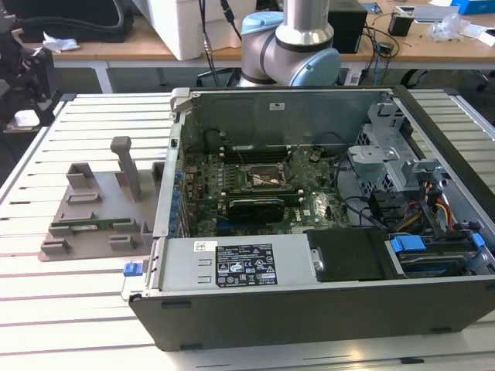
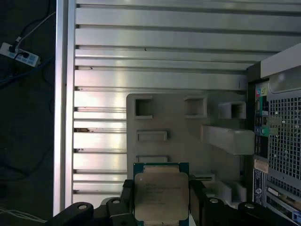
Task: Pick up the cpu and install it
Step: 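Pick up the cpu and move it towards the insertion slot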
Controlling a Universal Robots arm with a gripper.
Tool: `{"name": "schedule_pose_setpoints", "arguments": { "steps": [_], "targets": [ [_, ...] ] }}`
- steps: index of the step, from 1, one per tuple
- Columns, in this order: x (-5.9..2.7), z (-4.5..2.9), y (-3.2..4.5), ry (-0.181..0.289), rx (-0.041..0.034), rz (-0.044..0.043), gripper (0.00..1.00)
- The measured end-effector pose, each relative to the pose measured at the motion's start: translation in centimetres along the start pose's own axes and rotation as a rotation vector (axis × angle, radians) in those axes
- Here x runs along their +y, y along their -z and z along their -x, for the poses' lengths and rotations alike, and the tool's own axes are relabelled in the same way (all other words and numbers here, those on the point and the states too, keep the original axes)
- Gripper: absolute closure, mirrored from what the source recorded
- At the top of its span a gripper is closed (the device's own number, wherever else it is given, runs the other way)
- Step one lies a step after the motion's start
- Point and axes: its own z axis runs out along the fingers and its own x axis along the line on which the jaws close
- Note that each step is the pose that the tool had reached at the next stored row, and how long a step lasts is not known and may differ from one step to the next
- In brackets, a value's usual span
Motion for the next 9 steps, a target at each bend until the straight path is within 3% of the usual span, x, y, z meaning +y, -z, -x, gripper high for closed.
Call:
{"name": "schedule_pose_setpoints", "arguments": {
  "steps": [2, 9],
  "targets": [
    [0.00, 0.03, 1.04, 0.000, 0.0000, 0.0000, 0.45],
    [0.01, 0.08, 2.79, 0.000, 0.0000, 0.0000, 0.45]
  ]
}}
